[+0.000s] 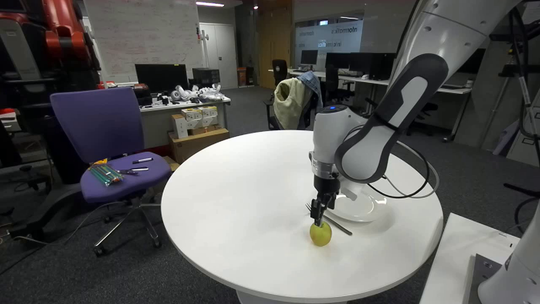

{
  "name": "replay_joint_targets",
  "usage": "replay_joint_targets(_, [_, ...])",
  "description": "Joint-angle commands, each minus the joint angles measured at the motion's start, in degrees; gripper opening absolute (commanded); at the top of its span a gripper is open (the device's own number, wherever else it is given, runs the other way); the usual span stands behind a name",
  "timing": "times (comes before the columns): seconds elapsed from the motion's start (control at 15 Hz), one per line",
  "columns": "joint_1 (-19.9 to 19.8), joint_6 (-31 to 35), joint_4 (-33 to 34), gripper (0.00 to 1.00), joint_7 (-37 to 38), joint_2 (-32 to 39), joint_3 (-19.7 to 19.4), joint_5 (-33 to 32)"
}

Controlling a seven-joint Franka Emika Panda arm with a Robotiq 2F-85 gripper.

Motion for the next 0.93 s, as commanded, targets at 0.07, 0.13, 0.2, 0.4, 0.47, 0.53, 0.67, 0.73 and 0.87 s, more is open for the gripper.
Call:
replay_joint_targets(0.07, [1.0, 0.7, 2.1, 1.00, -2.1, 2.4, 0.5, 0.7])
replay_joint_targets(0.13, [1.2, 0.6, 2.5, 1.00, -1.9, 3.1, 0.5, 0.5])
replay_joint_targets(0.2, [1.3, 0.6, 2.9, 1.00, -2.0, 3.7, 0.5, 0.6])
replay_joint_targets(0.4, [1.6, 0.5, 4.2, 1.00, -2.1, 5.6, 0.4, 0.6])
replay_joint_targets(0.47, [1.7, 0.4, 4.6, 1.00, -2.1, 6.2, 0.3, 0.5])
replay_joint_targets(0.53, [1.8, 0.3, 5.0, 1.00, -2.1, 6.8, 0.3, 0.5])
replay_joint_targets(0.67, [2.0, 0.2, 5.7, 1.00, -2.2, 7.8, 0.3, 0.4])
replay_joint_targets(0.73, [2.0, 0.1, 6.0, 1.00, -2.3, 8.3, 0.3, 0.4])
replay_joint_targets(0.87, [2.3, 0.1, 6.4, 1.00, -2.2, 8.9, 0.2, 0.4])
